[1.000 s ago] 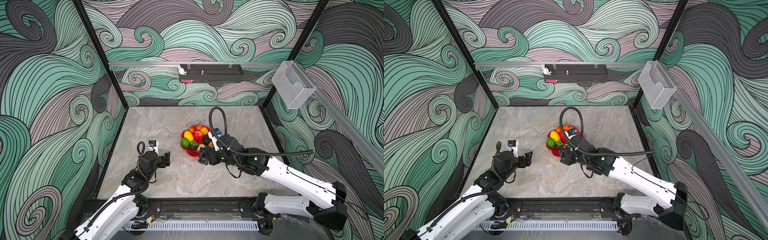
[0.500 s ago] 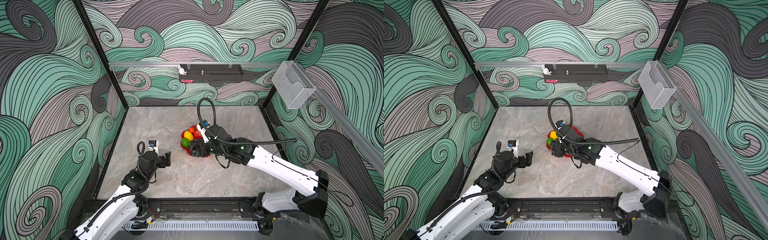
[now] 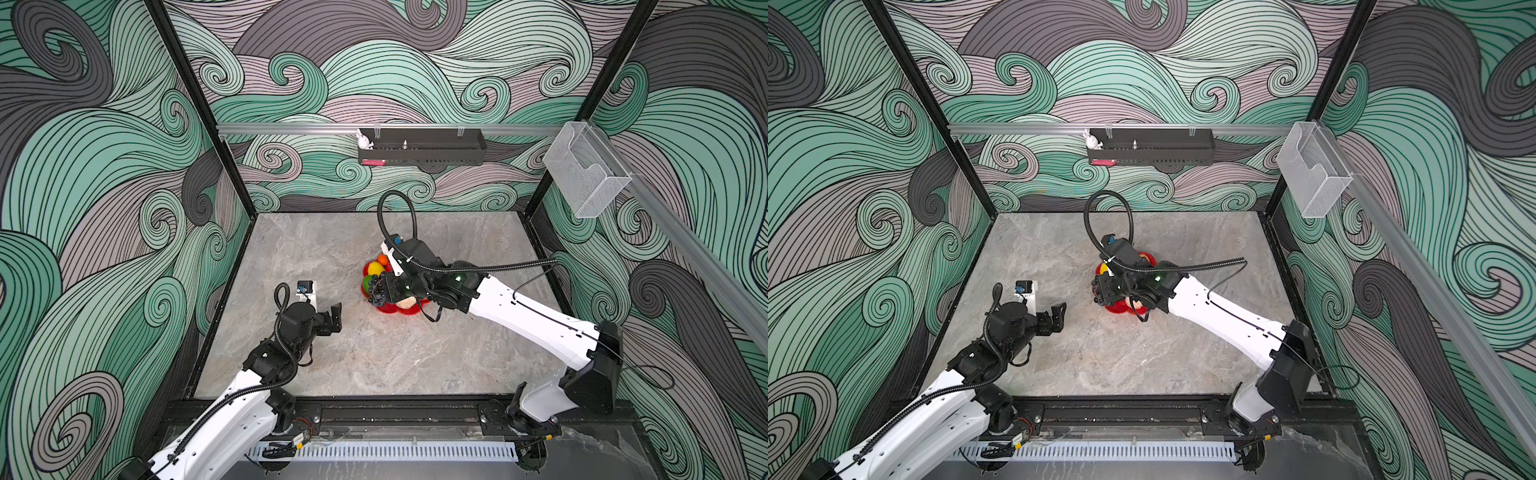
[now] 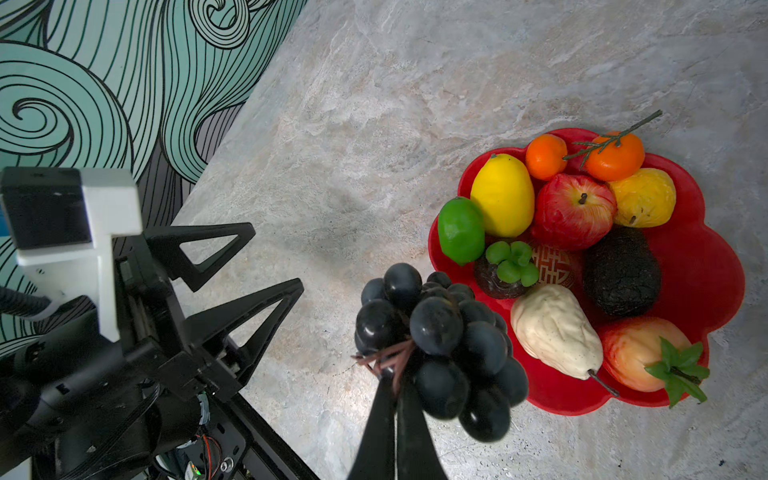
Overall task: Place and organize the fake fruits in the fruit bowl
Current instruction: 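Carry the grapes over the red bowl with the right gripper, then lower the grapes onto the fruit in the bowl and open the right gripper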
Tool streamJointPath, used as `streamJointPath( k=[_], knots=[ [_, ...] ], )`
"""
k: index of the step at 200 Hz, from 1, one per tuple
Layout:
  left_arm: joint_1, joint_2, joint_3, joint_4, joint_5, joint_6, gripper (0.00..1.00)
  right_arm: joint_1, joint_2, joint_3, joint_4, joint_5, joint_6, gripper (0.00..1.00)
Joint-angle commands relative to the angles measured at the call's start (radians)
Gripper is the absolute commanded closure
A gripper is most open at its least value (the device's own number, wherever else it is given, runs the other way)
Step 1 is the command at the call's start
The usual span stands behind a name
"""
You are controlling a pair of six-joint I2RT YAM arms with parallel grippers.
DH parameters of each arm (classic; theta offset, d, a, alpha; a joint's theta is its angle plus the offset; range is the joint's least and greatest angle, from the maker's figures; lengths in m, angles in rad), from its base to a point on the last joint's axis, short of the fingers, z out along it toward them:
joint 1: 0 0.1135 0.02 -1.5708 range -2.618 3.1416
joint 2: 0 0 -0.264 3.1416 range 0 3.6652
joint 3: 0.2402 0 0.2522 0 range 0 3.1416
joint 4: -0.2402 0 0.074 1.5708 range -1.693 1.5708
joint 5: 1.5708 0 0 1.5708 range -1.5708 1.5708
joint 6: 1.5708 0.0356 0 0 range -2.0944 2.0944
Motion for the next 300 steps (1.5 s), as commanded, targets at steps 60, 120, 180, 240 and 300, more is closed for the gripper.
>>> streamJointPath(
  k=[60,120,180,240,300],
  knots=[
    [-0.008,-0.001,0.013,0.02,0.007,0.003,0.01,-0.062,0.04,-0.017,0.058,-0.062,0.015,1.0],
    [-0.007,0.005,0.015,0.022,0.005,0.002,0.01,-0.09,0.056,-0.029,0.066,-0.108,0.024,1.0],
    [-0.008,0.002,0.015,0.018,0.0,0.005,0.01,-0.171,0.061,-0.072,0.072,-0.14,0.041,1.0],
    [-0.007,0.0,0.015,0.016,-0.005,0.008,0.01,-0.229,0.093,-0.102,0.091,-0.163,0.007,1.0],
    [-0.008,0.004,0.015,0.016,-0.008,0.01,0.01,-0.264,0.107,-0.136,0.111,-0.137,-0.043,1.0]
  ],
)
